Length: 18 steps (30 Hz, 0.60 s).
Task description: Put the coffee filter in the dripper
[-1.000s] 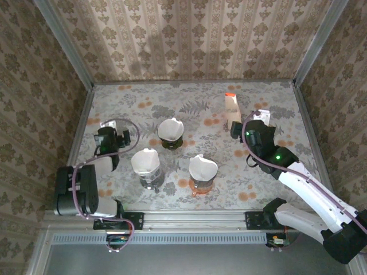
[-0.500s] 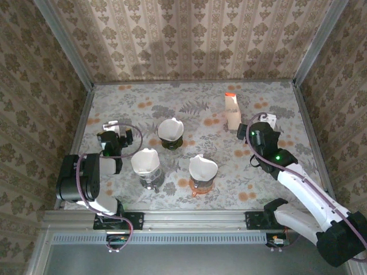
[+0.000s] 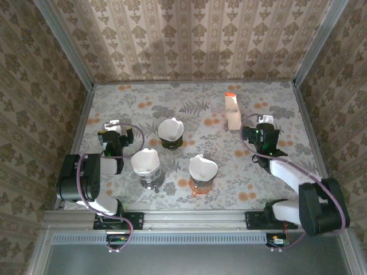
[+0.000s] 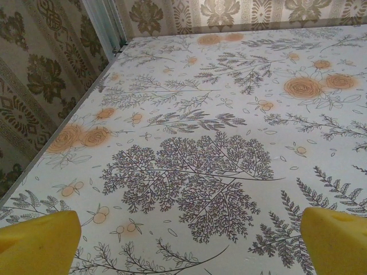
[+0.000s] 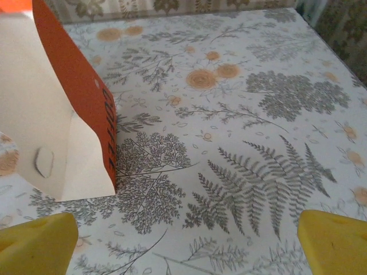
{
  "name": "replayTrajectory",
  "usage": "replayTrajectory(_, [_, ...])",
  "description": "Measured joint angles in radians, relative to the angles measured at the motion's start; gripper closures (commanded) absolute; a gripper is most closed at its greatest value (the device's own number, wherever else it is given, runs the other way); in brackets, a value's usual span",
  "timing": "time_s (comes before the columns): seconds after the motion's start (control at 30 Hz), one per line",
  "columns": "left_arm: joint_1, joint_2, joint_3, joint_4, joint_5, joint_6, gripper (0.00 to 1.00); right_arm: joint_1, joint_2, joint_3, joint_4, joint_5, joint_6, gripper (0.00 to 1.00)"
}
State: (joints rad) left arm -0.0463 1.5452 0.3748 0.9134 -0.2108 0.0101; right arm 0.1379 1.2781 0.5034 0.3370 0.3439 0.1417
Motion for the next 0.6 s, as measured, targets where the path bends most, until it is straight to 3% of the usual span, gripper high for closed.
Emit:
replayTrajectory(0.23, [0.000, 0.000, 0.000, 0.000, 0.000, 0.006, 0.00, -0.085, 0.212, -0.045, 0.275, -0.083, -0.065, 0.00])
replayTrajectory(0.6, [0.004, 0.000, 0.000, 0.000, 0.013, 0.010, 0.00, -0.126, 0.247, -0.090, 0.476, -0.206, -0.087, 0.00])
